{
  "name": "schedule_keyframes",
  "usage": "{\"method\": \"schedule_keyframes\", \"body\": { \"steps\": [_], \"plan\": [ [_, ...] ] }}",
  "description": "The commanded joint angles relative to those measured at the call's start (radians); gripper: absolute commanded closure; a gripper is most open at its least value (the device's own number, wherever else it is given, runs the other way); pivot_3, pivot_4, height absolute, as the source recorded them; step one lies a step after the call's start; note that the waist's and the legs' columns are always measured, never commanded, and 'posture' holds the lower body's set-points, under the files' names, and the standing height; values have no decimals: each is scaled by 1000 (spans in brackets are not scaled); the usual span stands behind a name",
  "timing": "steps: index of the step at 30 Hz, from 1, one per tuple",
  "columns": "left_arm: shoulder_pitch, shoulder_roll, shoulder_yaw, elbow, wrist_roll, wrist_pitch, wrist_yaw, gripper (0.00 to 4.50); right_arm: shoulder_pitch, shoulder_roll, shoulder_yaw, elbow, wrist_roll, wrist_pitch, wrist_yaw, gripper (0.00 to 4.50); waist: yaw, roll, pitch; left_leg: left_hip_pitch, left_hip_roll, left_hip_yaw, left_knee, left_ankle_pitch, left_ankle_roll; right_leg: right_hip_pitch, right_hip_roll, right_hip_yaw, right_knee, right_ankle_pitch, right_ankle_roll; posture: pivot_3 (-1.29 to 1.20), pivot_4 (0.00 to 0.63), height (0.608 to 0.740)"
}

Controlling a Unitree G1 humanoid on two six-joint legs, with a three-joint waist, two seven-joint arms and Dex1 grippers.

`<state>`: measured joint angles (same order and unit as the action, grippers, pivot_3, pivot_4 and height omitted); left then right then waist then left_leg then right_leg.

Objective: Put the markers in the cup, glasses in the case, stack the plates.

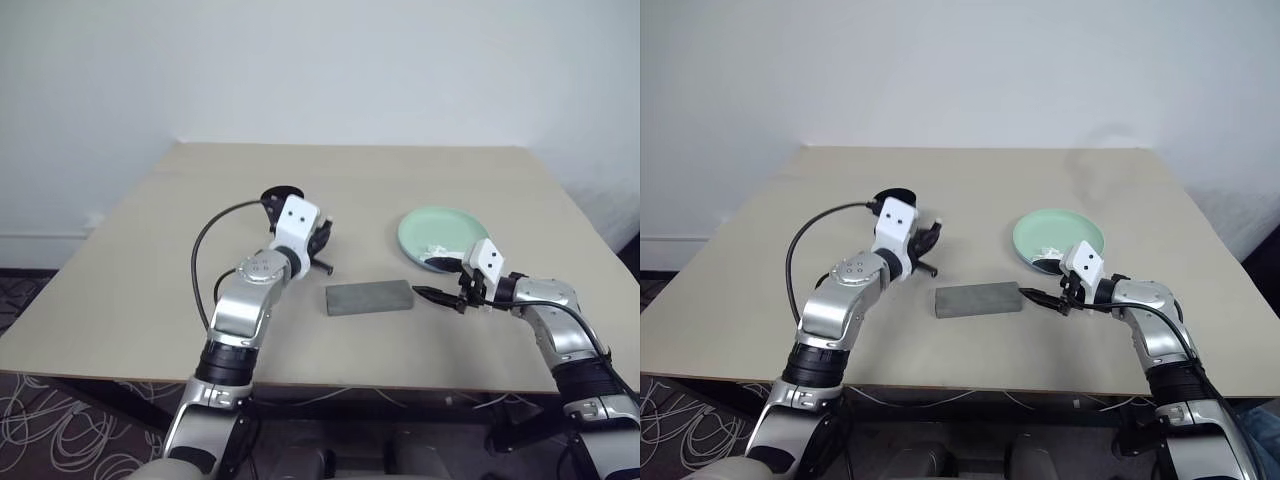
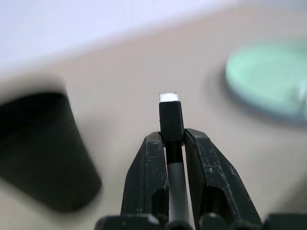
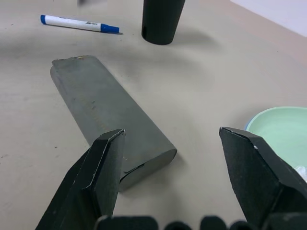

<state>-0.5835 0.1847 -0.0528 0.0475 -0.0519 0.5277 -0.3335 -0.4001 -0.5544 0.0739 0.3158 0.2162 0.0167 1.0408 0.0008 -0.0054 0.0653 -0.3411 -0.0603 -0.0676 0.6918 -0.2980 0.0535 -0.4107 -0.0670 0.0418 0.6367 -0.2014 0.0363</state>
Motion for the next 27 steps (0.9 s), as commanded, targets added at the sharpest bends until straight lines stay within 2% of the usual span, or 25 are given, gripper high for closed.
{"method": "schedule_keyframes", "body": {
  "steps": [1, 7, 13, 20, 23, 27],
  "plan": [
    [-86, 30, 58, 97, 7, -275, 21, 4387, -32, 5, -15, -5, 1, -23, -5, 1083, 0, 0, 0, 0, 0, 0, 0, 0, 1, 0, 0, 0, 0, 0, 0, 0, 0, 740],
    [-233, 90, 109, 463, 71, -711, 132, 4387, -42, 12, -17, 1, -6, -27, -4, 1083, 4, 0, 0, 0, 0, 0, 0, 2, 3, 0, 0, 0, -1, 0, 0, 0, 0, 740],
    [-373, 103, 125, 830, 87, -932, 182, 4387, -51, 13, -17, 1, -6, -26, 0, 1083, 8, 0, 0, -2, 0, -1, -3, 2, 5, 1, 1, -2, -10, 8, 0, 0, 0, 740],
    [-479, 88, 114, 1097, 111, -1039, 212, 4387, -66, 32, -64, -83, 105, 75, 21, 1083, 8, 0, 0, -5, -1, 1, -4, 3, 7, -1, 0, -1, -15, 11, 1, 0, 0, 740],
    [-502, 82, 109, 1152, 125, -1051, 232, 4387, -67, 35, -89, -134, 165, 142, 16, 1083, 9, 0, 0, -8, -1, 1, -5, 3, 7, -5, 0, -1, -15, 11, 1, 0, 0, 740],
    [-520, 76, 106, 1187, 138, -1060, 248, 4387, -50, 29, -90, -155, 164, 154, 8, 1083, 8, -2, -1, -15, -1, 1, -4, 3, 7, -11, 0, -1, -14, 13, 2, 0, 0, 740]
  ]
}}
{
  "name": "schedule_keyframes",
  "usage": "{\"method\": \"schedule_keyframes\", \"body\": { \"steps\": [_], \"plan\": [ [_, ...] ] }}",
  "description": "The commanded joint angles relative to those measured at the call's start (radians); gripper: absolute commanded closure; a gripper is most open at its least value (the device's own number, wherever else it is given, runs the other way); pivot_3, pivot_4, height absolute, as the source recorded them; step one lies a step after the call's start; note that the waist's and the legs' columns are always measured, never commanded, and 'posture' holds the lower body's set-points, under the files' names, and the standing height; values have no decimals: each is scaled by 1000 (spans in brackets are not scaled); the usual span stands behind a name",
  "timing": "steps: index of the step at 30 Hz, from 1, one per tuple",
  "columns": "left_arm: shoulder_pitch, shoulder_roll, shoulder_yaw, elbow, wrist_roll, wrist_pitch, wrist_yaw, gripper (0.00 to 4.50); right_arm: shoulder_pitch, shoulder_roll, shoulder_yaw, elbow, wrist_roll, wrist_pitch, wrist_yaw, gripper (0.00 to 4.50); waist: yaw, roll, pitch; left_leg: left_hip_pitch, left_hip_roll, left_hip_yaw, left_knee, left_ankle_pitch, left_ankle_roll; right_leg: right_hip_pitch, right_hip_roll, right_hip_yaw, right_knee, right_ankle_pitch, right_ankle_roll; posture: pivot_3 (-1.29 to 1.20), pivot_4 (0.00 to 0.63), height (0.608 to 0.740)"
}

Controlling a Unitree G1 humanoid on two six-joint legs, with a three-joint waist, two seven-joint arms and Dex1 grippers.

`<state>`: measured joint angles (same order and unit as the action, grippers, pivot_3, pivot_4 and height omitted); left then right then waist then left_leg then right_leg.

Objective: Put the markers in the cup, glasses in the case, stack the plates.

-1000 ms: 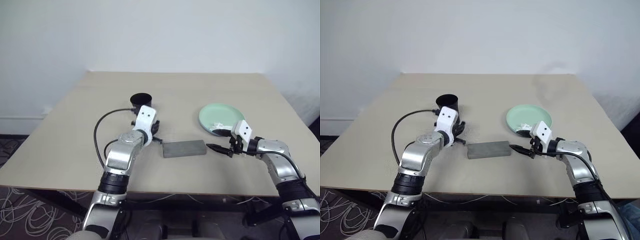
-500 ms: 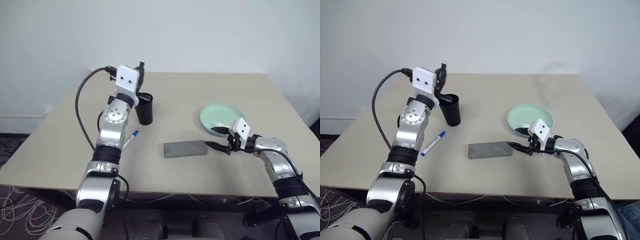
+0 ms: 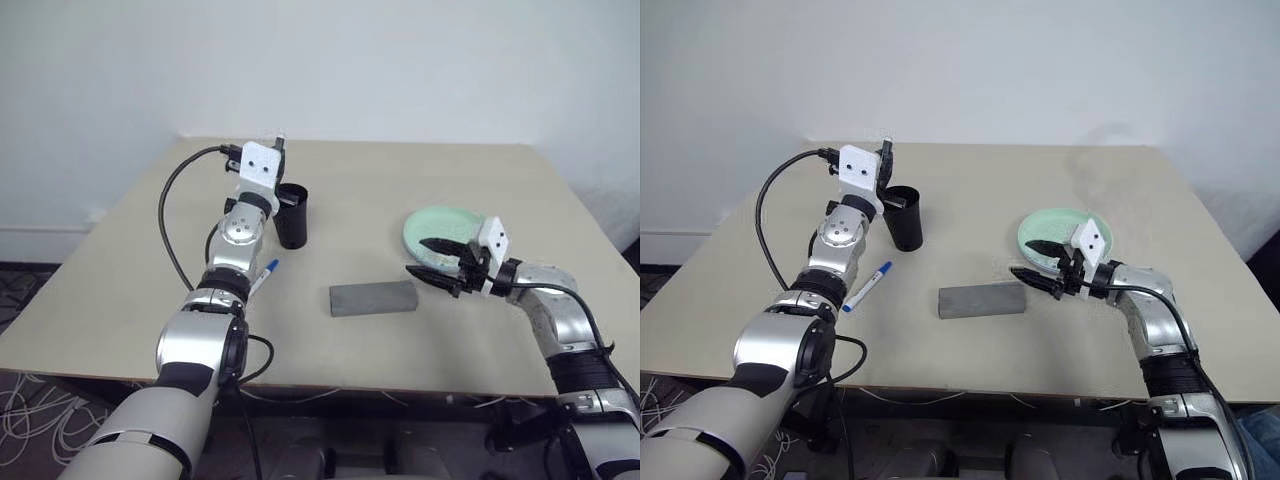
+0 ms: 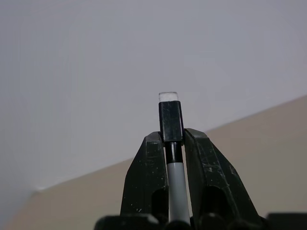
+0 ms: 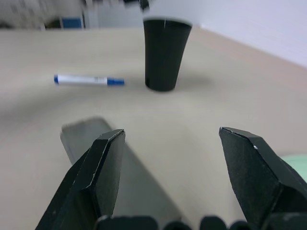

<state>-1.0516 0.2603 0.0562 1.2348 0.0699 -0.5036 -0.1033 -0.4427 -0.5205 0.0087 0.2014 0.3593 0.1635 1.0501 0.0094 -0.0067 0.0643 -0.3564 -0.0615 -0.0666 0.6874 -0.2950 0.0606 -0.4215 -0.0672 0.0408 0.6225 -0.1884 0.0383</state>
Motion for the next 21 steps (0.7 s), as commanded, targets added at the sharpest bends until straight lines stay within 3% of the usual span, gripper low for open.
{"method": "schedule_keyframes", "body": {
  "steps": [1, 4, 5, 11, 21],
  "plan": [
    [-54, -2, -4, 5, 18, -29, 19, 4387, -2, -6, -25, -45, 20, 7, -3, 1083, 0, 0, 0, -2, 0, 0, 0, 0, 0, -2, 0, 0, 0, 1, 0, 0, 0, 740],
    [-62, -8, 0, 15, 19, -29, 20, 4387, 8, -5, -26, -56, 18, 10, -8, 1083, 0, 0, 0, -4, 0, 0, 0, 1, -1, -4, 0, 0, 0, 1, 0, 0, 0, 740],
    [-64, -10, 0, 18, 20, -28, 21, 3658, 10, -5, -26, -59, 17, 10, -10, 1083, 0, 0, 0, -4, 0, 1, 0, 1, -1, -4, 0, 0, 0, 1, 0, 0, 0, 740],
    [-64, -17, 1, 20, 21, -29, 17, 1666, 11, -5, -23, -64, 14, 11, -15, 1083, 0, 0, 0, -4, 0, 1, 0, 1, 0, -3, 0, 0, 0, 1, 0, 0, 0, 740],
    [-58, -12, 51, -1, -36, -13, -12, 1666, -1, 6, -10, -45, 1, -2, -18, 1083, 0, 0, 0, -3, 0, 1, 1, 1, 0, -3, 0, 0, 0, 2, -1, 0, 0, 740]
  ]
}}
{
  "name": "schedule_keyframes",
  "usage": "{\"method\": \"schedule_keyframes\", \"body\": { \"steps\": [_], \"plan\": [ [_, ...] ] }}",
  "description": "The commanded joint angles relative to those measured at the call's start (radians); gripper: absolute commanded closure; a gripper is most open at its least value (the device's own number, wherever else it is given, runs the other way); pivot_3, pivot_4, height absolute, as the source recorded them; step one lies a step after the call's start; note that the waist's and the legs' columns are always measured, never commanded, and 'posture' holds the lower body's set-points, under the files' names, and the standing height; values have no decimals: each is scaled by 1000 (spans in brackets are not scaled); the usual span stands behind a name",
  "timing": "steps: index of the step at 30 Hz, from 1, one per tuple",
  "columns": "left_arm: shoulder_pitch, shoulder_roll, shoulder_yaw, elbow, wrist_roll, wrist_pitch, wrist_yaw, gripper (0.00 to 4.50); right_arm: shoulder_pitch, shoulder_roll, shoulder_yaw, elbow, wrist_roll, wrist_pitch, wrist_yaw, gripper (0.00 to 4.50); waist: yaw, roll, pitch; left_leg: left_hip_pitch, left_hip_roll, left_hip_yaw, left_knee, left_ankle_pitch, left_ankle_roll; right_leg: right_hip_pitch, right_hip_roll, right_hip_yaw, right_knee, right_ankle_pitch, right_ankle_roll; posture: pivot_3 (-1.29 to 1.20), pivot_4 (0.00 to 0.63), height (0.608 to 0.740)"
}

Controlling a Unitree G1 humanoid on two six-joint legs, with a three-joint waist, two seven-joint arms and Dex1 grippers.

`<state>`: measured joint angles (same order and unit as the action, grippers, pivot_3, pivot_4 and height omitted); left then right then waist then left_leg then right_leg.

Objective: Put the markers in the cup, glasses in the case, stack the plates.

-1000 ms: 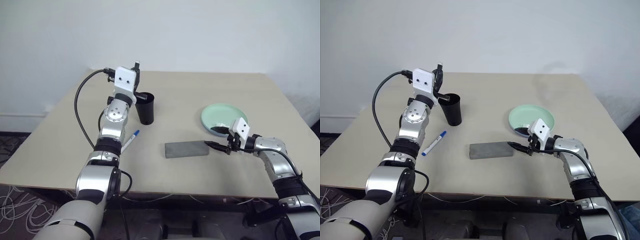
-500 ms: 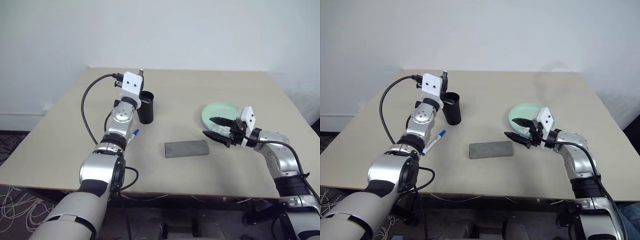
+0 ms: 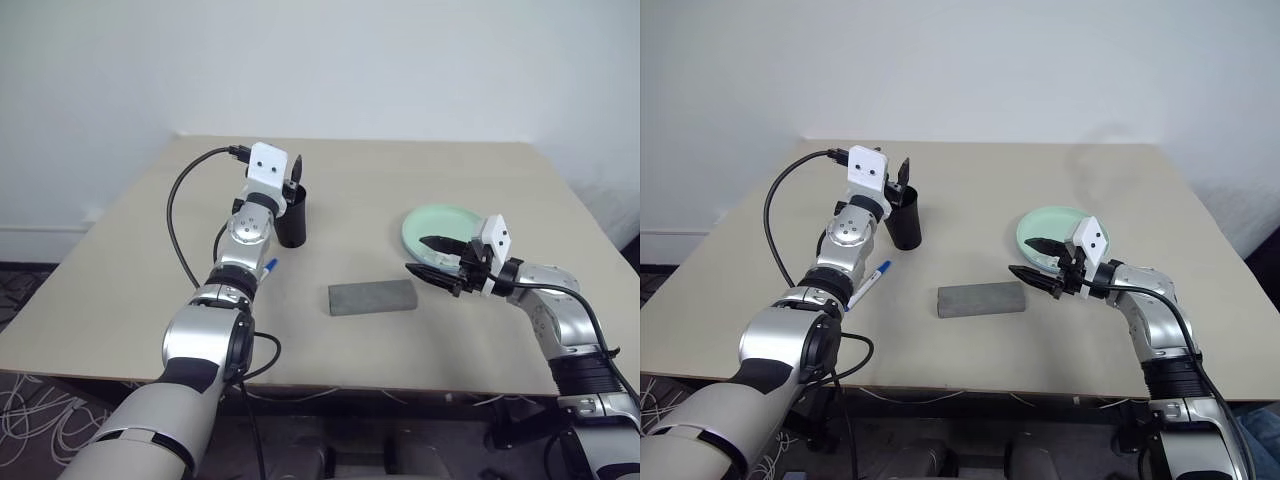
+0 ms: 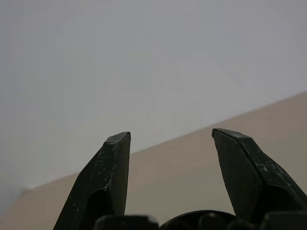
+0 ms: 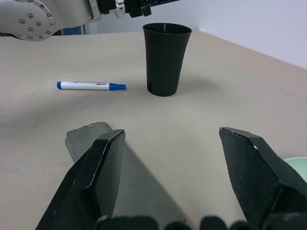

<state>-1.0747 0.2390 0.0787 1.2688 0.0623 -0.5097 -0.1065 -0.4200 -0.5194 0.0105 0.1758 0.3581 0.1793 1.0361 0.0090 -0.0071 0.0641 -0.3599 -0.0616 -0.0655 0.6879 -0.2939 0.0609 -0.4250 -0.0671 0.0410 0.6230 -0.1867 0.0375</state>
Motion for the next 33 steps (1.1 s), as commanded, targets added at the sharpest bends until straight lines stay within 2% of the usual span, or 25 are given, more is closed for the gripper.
{"method": "schedule_keyframes", "body": {
  "steps": [1, 5, 7, 11, 15, 20, 24, 27, 33],
  "plan": [
    [-35, 11, 35, -41, -36, -1, -17, 1666, -25, 6, -10, -17, 1, -20, -4, 1083, 0, 0, 0, 0, 0, 0, 0, 0, 0, 0, 0, 0, 0, 0, 0, 0, 0, 740],
    [-25, 31, 75, -128, -113, 99, -129, 1666, -28, 9, -8, -15, -10, -26, -8, 1083, 0, 0, 0, 0, 0, 0, 1, 0, 0, 0, 0, 0, 0, 0, 0, 0, 0, 740],
    [8, 53, 94, -233, -160, 210, -190, 1666, -25, 9, -7, -17, -12, -27, -8, 1083, -4, 0, 0, 0, 0, 0, 1, 0, 0, 0, 0, 0, 0, 0, 0, 0, 0, 740],
    [171, 130, 76, -608, -226, 586, -300, 1666, -23, 8, -6, -13, -12, -29, -4, 1083, -17, 2, -1, 1, 1, 1, 1, 0, 0, 0, 1, 1, 1, 0, 0, 0, 0, 740],
    [346, 228, 65, -961, -271, 879, -369, 1666, -35, 9, -1, 10, -18, -39, 10, 1083, -30, 2, -1, 1, 1, 0, 0, 0, 0, -1, 1, 1, 3, 0, 0, 0, 0, 740],
    [489, 332, 56, -1215, -318, 1192, -421, 1666, -63, 17, 14, 50, -29, -54, 32, 1083, -30, 2, -1, 1, 1, -1, 1, 1, -1, 0, 1, 1, 3, 1, -2, 0, 0, 740],
    [560, 346, -3, -1293, -318, 1339, -430, 1666, -85, 28, 23, 80, -35, -66, 41, 1083, -29, 2, -2, 3, 1, -1, 1, 4, -3, 2, 0, 1, 3, 1, -2, 0, 0, 740],
    [568, 303, -35, -1261, -289, 1424, -362, 1666, -96, 38, 28, 95, -41, -74, 46, 1083, -29, 2, -2, 3, 1, -1, 1, 7, -3, 2, 1, 0, 3, 4, -5, 0, 0, 740],
    [565, 267, -121, -1150, -213, 1395, -311, 1666, -102, 41, 31, 102, -41, -81, 51, 1083, -30, 2, -2, 3, 3, -1, 1, 13, -8, 2, 3, 1, 3, 7, -4, 0, 0, 740]
  ]
}}
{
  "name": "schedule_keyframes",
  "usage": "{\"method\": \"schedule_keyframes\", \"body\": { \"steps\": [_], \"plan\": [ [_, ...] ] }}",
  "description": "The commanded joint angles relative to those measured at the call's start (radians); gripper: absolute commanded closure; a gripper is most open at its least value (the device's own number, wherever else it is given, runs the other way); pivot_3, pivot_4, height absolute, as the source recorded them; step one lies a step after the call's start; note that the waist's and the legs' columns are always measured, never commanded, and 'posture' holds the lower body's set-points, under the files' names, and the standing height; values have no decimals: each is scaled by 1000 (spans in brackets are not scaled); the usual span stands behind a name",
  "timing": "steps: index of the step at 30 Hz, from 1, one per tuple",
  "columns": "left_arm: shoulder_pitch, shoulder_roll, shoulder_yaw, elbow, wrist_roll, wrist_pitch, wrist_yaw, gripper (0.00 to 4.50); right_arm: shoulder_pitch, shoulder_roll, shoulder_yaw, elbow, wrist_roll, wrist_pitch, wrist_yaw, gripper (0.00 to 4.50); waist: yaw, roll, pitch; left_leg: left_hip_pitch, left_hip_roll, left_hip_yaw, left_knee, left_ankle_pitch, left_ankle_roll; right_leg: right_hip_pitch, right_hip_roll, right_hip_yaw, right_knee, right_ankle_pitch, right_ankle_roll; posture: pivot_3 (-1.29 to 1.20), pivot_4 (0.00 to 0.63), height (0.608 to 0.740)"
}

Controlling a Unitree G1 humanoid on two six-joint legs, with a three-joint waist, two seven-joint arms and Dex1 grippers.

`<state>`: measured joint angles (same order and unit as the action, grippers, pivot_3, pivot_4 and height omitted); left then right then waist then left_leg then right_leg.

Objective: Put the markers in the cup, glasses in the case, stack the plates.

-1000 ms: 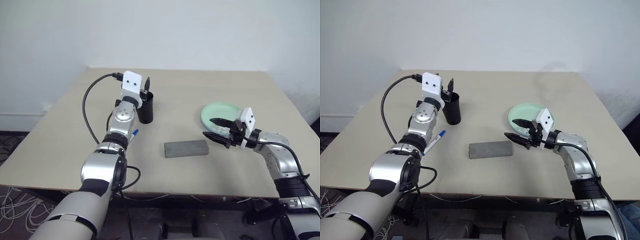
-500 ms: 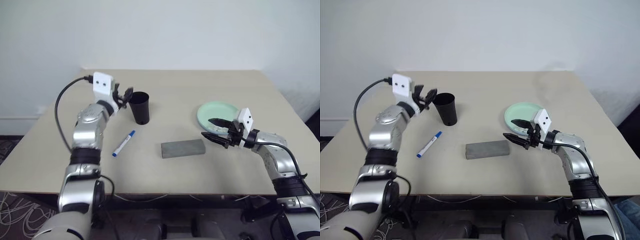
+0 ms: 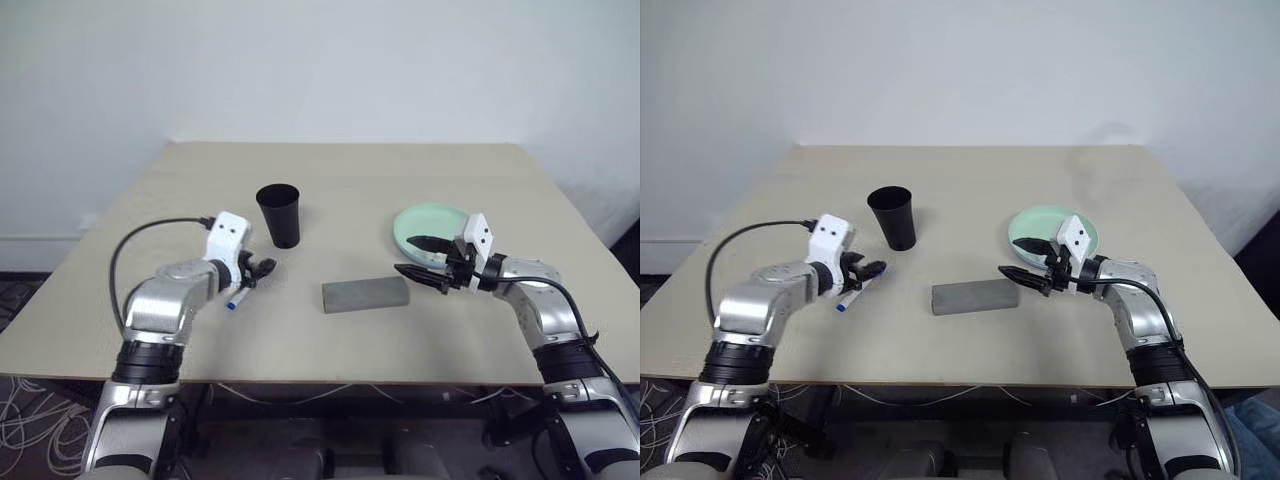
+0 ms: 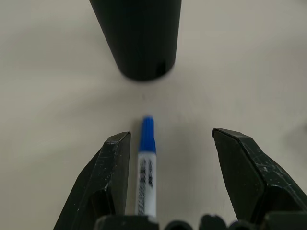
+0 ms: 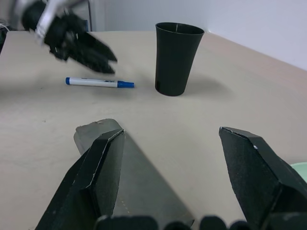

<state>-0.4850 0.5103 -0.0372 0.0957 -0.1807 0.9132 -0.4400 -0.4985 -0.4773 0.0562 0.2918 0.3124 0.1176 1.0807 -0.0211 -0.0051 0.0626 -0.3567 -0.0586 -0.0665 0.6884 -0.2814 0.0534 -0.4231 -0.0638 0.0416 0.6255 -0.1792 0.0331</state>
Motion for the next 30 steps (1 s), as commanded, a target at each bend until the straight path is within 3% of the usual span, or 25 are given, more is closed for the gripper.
{"method": "schedule_keyframes", "body": {
  "steps": [1, 19, 23, 28, 30],
  "plan": [
    [-32, -11, -9, 47, 37, -41, 25, 1666, -22, -2, -15, -17, 6, -17, 7, 1083, 0, 0, 0, 0, 0, 0, 0, 0, -1, 0, 1, 0, 0, 1, 0, 0, 0, 740],
    [-135, -21, -113, 298, 135, -196, -57, 1666, 30, -5, -30, -78, 14, -1, -31, 1083, 0, 0, 0, 0, 1, 1, 0, 7, -1, 1, 2, 1, -1, 7, 0, 0, 0, 740],
    [-136, -28, -123, 316, 151, -216, -71, 2523, 34, -4, -29, -80, 14, -1, -37, 1083, 0, 0, 0, 1, 1, 1, 0, 7, 0, 2, 1, 1, -1, 7, 0, 0, 0, 740],
    [-131, -32, -112, 309, 153, -224, -78, 4270, 35, -4, -28, -82, 14, 0, -40, 1083, 0, 0, 0, 1, 1, 1, 0, 8, 0, 2, 1, 1, -1, 8, 0, 0, 0, 740],
    [-131, -32, -109, 306, 154, -223, -77, 4390, 34, -4, -27, -80, 13, 0, -41, 1083, 0, 0, 0, 1, 1, 1, 0, 8, 0, 2, 1, 1, -1, 8, 0, 0, 0, 740]
  ]
}}
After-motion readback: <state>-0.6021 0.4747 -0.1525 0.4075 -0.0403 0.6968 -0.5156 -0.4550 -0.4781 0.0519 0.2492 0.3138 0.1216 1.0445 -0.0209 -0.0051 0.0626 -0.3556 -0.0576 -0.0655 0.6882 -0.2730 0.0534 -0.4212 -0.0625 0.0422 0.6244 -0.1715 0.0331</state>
